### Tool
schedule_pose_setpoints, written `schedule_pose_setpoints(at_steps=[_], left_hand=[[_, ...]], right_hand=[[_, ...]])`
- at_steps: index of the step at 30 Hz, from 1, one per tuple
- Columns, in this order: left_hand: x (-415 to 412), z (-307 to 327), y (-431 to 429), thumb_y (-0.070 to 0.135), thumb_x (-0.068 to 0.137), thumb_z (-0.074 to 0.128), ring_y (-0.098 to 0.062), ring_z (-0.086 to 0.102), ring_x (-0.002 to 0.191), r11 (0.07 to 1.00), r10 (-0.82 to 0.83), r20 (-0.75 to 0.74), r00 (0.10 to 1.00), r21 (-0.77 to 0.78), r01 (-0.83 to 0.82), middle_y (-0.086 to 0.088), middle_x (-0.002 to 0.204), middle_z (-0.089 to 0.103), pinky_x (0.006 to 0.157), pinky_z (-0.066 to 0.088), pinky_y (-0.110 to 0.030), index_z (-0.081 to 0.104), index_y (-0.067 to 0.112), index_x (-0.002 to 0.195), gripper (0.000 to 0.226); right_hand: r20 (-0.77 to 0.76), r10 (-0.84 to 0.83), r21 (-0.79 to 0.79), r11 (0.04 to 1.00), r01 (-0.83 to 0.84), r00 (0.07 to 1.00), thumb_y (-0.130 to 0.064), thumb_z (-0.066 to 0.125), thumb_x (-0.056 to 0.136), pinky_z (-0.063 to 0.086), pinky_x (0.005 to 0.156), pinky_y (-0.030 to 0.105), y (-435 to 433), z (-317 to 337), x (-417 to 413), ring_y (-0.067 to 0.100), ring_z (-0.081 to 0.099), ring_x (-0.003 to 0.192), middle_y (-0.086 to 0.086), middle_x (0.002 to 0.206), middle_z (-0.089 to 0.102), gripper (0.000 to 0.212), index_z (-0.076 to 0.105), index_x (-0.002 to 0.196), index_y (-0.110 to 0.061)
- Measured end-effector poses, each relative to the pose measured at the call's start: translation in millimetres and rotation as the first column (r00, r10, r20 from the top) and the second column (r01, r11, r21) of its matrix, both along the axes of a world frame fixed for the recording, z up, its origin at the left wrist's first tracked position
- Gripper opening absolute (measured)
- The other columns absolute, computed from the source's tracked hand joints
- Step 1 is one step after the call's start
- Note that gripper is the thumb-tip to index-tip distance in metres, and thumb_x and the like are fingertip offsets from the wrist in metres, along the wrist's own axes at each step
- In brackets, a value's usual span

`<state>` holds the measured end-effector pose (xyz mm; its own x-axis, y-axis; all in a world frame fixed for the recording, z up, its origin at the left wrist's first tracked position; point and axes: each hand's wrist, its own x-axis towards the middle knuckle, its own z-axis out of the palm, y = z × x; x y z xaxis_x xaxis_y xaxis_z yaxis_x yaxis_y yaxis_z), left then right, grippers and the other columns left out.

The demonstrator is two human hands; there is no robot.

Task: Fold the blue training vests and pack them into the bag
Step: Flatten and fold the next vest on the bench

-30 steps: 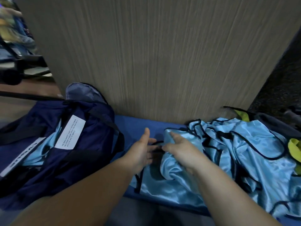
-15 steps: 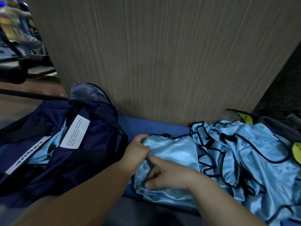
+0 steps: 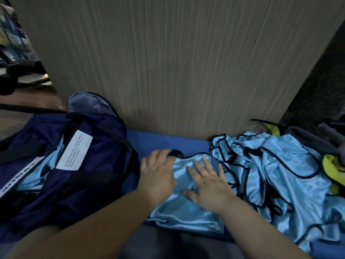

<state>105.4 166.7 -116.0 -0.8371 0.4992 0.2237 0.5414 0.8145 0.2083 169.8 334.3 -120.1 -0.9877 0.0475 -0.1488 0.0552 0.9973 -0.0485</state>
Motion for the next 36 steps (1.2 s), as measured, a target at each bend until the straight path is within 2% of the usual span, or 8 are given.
schedule_pose_setpoints(at_steps=[3, 7, 11, 15, 21, 24, 28, 36], left_hand=[[0, -12, 13, 0.041, 0.101, 0.036, -0.01, -0.009, 0.148, 0.976, -0.191, 0.168, 0.967, -0.075, 0.206, 0.013, 0.162, 0.004, 0.118, -0.007, -0.035, 0.017, 0.033, 0.153, 0.056], [-11, -27, 12, 0.068, 0.094, 0.025, -0.012, -0.021, 0.147, 0.968, -0.059, 0.383, 0.922, -0.204, 0.147, 0.023, 0.159, -0.016, 0.117, -0.015, -0.051, -0.005, 0.041, 0.153, 0.071], [-19, -25, 9, 0.084, 0.082, 0.024, -0.015, -0.025, 0.146, 0.958, 0.011, 0.417, 0.909, -0.264, 0.109, 0.026, 0.155, -0.022, 0.113, -0.016, -0.062, -0.011, 0.045, 0.151, 0.087], [-17, -31, 5, 0.082, 0.084, 0.02, -0.016, -0.024, 0.146, 0.972, -0.008, 0.367, 0.93, -0.217, 0.094, 0.022, 0.158, -0.019, 0.114, -0.015, -0.06, -0.011, 0.044, 0.151, 0.083], [-15, -33, 2, 0.086, 0.08, 0.016, -0.025, -0.024, 0.146, 0.971, -0.002, 0.342, 0.94, -0.223, 0.083, 0.021, 0.159, -0.019, 0.114, -0.015, -0.06, -0.011, 0.045, 0.15, 0.086], [-14, -32, 2, 0.088, 0.079, 0.018, -0.028, -0.025, 0.146, 0.967, 0.008, 0.356, 0.935, -0.24, 0.083, 0.02, 0.158, -0.02, 0.114, -0.014, -0.061, -0.012, 0.044, 0.151, 0.089], [-12, -30, 2, 0.088, 0.079, 0.018, -0.033, -0.025, 0.145, 0.968, 0.028, 0.356, 0.934, -0.242, 0.063, 0.022, 0.158, -0.021, 0.113, -0.014, -0.062, -0.013, 0.045, 0.15, 0.089], [-13, -34, 1, 0.089, 0.077, 0.02, -0.028, -0.028, 0.145, 0.968, -0.008, 0.361, 0.933, -0.23, 0.097, 0.02, 0.158, -0.021, 0.114, -0.015, -0.061, -0.012, 0.046, 0.15, 0.09]], right_hand=[[0.058, 0.0, 0.011, 1.0, -0.001, 0.998, -0.076, 0.027, 0.089, -0.02, 0.115, 0.054, 4, 1, 1, 0.016, -0.032, 0.143, -0.009, 0.16, -0.024, 0.089, -0.008, 0.156, -0.03], [0.161, -0.04, -0.022, 0.999, 0.045, 0.986, -0.085, 0.029, 0.081, -0.017, 0.117, 0.053, 11, -3, -3, 0.01, -0.031, 0.143, -0.012, 0.158, -0.028, 0.104, -0.017, 0.154, -0.027], [0.152, -0.036, -0.071, 0.996, 0.047, 0.988, -0.097, 0.017, 0.06, -0.018, 0.117, 0.051, 18, -11, -7, 0.004, -0.034, 0.137, -0.015, 0.154, -0.031, 0.12, -0.02, 0.152, -0.031], [0.116, -0.02, -0.11, 0.993, 0.033, 0.993, -0.093, 0.02, 0.07, -0.018, 0.117, 0.049, 19, -15, -4, 0.004, -0.034, 0.139, -0.016, 0.153, -0.032, 0.111, -0.021, 0.152, -0.031], [-0.282, -0.166, -0.31, 0.948, 0.074, 0.945, -0.048, 0.06, 0.09, 0.014, 0.12, 0.029, 24, 5, 7, 0.016, 0.016, 0.148, 0.0, 0.161, 0.02, 0.083, 0.018, 0.156, -0.019], [-0.194, -0.406, -0.421, 0.857, 0.298, 0.893, -0.041, 0.064, 0.088, 0.043, 0.098, 0.032, 24, 13, 9, 0.023, 0.048, 0.123, 0.006, 0.136, 0.046, 0.066, 0.038, 0.143, -0.016], [0.034, -0.507, -0.495, 0.74, 0.455, 0.861, -0.044, 0.069, 0.083, 0.042, 0.073, 0.028, 18, 10, 6, 0.017, 0.052, 0.092, 0.001, 0.106, 0.053, 0.054, 0.045, 0.118, -0.01], [0.236, -0.583, -0.884, 0.203, 0.421, 0.777, -0.058, 0.078, 0.048, 0.06, 0.081, 0.046, 18, 4, -19, 0.025, 0.073, 0.084, 0.007, 0.095, 0.074, 0.077, 0.066, 0.106, -0.01]])
